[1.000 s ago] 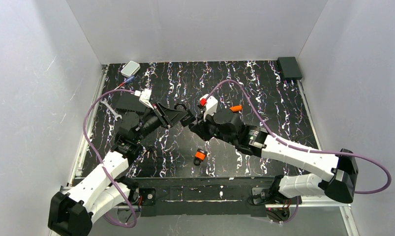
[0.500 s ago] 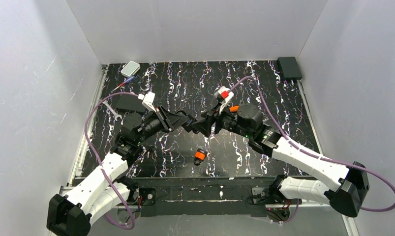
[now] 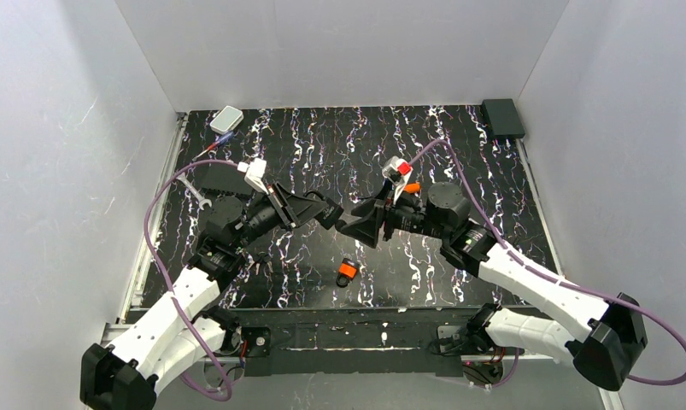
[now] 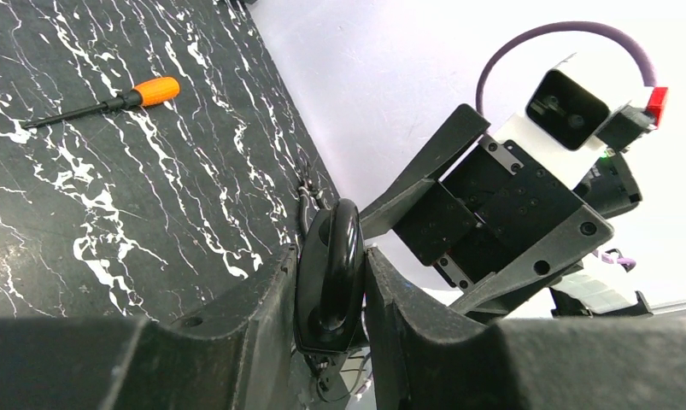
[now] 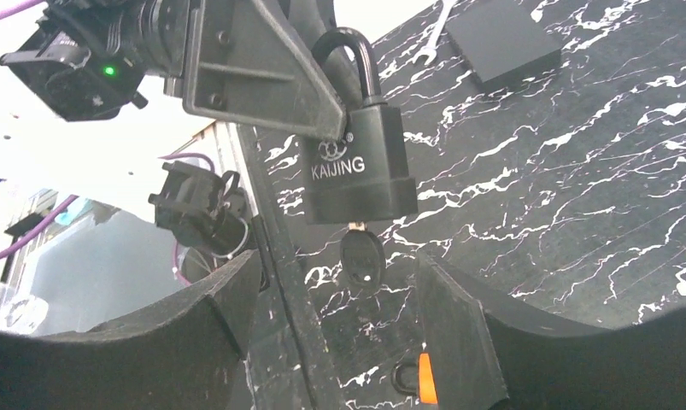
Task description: Unlock with the key
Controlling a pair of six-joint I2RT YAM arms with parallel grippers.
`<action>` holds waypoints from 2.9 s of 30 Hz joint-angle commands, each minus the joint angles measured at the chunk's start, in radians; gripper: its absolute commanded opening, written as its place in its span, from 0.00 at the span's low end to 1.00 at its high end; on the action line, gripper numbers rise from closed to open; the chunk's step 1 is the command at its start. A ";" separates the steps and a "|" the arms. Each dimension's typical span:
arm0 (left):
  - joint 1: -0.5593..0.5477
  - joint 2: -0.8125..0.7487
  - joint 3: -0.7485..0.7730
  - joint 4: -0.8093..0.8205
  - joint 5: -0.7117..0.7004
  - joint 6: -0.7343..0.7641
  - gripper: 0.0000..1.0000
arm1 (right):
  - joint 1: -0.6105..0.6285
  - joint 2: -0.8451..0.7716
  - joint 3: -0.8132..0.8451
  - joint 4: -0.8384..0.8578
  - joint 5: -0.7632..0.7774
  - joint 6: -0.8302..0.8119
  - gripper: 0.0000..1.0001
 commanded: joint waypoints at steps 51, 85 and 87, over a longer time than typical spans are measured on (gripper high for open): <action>-0.023 0.044 0.025 0.258 0.146 -0.068 0.59 | -0.052 0.148 -0.047 0.598 -0.133 0.382 0.01; -0.075 0.059 0.121 0.604 0.376 -0.140 0.00 | -0.087 0.506 0.145 1.547 -0.122 1.190 0.01; -0.075 0.074 0.125 0.662 0.398 -0.166 0.00 | -0.087 0.515 0.173 1.550 -0.128 1.205 0.01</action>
